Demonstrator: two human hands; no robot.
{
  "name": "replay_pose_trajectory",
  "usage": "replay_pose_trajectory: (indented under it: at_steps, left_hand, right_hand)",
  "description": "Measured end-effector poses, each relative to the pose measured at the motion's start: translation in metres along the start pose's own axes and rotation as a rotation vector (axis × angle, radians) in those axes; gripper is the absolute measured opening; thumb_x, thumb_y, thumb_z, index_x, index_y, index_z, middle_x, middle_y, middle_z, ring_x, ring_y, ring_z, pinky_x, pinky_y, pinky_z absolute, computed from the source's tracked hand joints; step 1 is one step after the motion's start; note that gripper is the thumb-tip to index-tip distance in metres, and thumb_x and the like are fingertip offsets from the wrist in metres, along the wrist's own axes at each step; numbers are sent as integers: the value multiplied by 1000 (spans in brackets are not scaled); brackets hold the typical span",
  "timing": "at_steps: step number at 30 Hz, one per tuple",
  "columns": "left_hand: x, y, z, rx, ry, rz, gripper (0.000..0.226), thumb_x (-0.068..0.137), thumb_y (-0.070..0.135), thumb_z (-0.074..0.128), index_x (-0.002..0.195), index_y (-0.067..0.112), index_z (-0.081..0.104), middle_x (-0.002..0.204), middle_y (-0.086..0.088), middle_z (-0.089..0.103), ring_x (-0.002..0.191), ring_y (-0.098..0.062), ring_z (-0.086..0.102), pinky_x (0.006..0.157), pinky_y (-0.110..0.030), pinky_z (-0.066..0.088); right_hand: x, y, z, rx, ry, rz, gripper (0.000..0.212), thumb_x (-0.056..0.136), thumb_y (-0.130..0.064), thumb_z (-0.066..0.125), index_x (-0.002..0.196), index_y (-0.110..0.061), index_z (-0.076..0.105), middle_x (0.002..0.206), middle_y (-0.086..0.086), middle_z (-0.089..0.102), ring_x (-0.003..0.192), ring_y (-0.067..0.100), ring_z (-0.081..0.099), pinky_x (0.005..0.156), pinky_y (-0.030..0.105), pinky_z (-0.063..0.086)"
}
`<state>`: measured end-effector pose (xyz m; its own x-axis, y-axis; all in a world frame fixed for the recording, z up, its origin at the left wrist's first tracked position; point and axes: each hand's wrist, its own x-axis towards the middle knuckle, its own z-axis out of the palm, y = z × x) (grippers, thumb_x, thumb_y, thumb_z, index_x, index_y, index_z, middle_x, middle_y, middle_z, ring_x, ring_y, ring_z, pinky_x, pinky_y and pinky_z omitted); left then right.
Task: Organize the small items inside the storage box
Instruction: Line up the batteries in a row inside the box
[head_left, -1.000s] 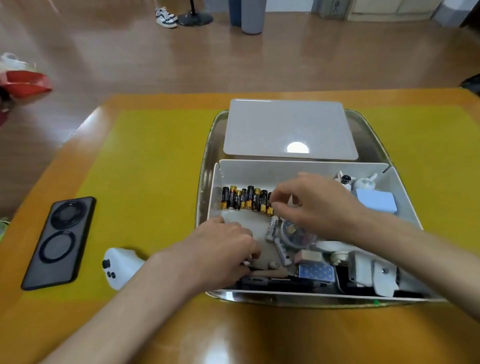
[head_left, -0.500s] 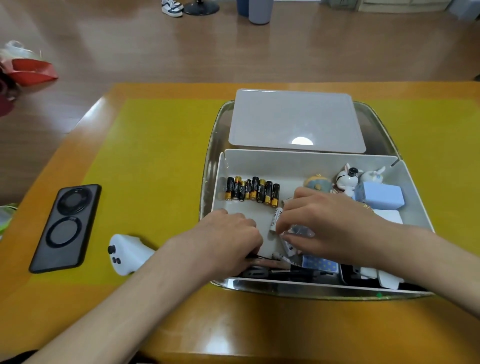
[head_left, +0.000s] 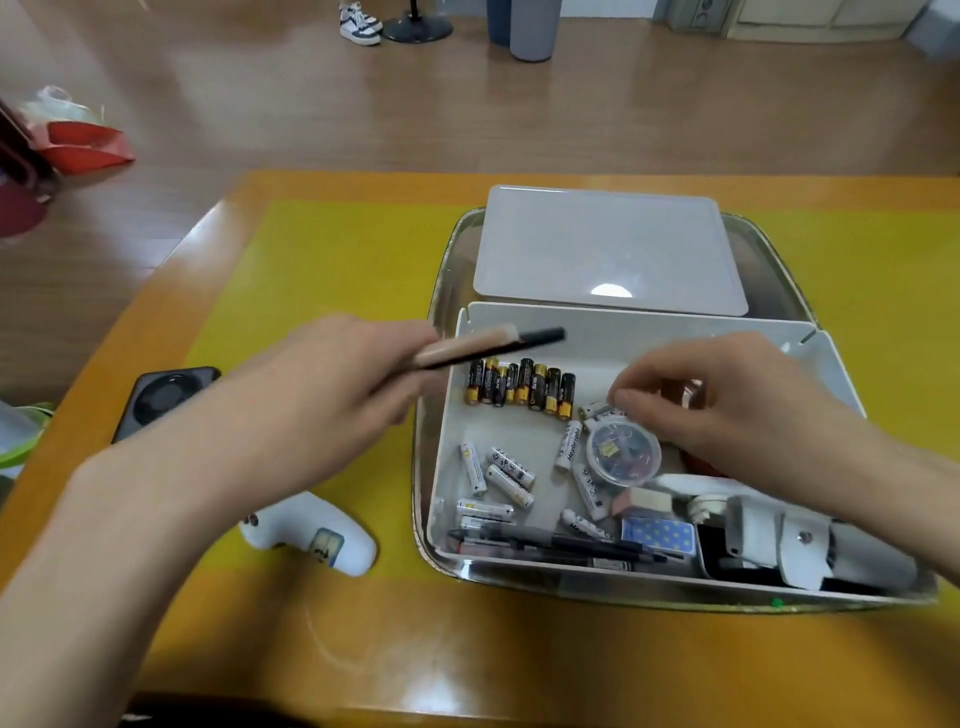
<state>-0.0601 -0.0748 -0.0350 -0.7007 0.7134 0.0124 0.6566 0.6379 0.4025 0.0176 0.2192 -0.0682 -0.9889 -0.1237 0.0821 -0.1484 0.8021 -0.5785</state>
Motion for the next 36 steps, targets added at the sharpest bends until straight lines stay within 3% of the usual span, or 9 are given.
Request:
replay_pose_trajectory:
  at_steps: [2,5,8,12,18,21,23,29,36]
  left_hand:
    - [1,-8,0,4,22,-62,28,99,37,47,72,28,47,69,27,58,55,-6,51,45,-27,26]
    - [9,-13,10,31,-7,-120,30,99,38,48,73,23,50,56,6,54,50,-13,46,49,-43,38]
    - [16,-13,16,40,0,-133,31,99,41,44,73,24,49,56,4,50,49,-13,44,51,-43,39]
    - [23,-16,20,74,-17,-159,32,100,43,44,74,25,49,59,5,53,51,-14,46,51,-39,39]
    - [26,-23,27,102,-37,-196,30,101,43,45,78,25,51,68,4,59,55,-14,50,52,-36,40]
    - [27,-25,29,95,-35,-196,29,101,43,45,78,26,51,67,3,59,55,-15,50,53,-38,43]
    - [28,-25,29,82,-27,-190,29,100,43,46,78,26,52,67,4,59,55,-16,51,53,-38,43]
    - [32,-22,30,54,-10,-168,30,97,44,47,75,24,52,65,3,60,54,-17,52,51,-35,42]
    - [34,-19,32,-5,41,-119,29,95,45,49,74,26,54,61,3,60,50,-18,51,49,-36,41]
  right_hand:
    - [1,-8,9,-88,-185,-34,18,86,-44,63,89,-34,78,72,-21,68,71,1,61,64,22,46]
    - [5,-19,33,-300,-411,-144,27,92,-54,59,106,-36,74,86,-26,68,78,-6,58,73,25,50]
    - [9,-26,56,-406,-498,-247,36,95,-55,53,120,-33,65,105,-17,69,94,9,64,76,39,57]
    - [15,-36,73,-376,-504,-321,24,94,-52,56,103,-32,65,97,-13,65,84,11,62,67,36,56]
    - [17,-35,81,-492,-554,-201,41,88,-63,56,107,-27,59,96,-3,68,81,22,65,69,40,57]
    - [14,-32,78,-531,-509,-154,47,86,-66,45,108,-27,59,96,-4,68,84,24,66,69,41,57]
    - [12,-30,77,-557,-454,-132,43,86,-63,50,107,-26,58,95,-5,66,83,25,65,67,41,56]
    - [19,-21,72,-517,-414,-48,40,84,-59,66,109,-28,60,93,-6,68,85,21,65,70,41,58]
    - [21,-13,55,-270,-481,36,36,79,-51,79,110,-34,72,86,-22,71,77,-3,61,66,23,51]
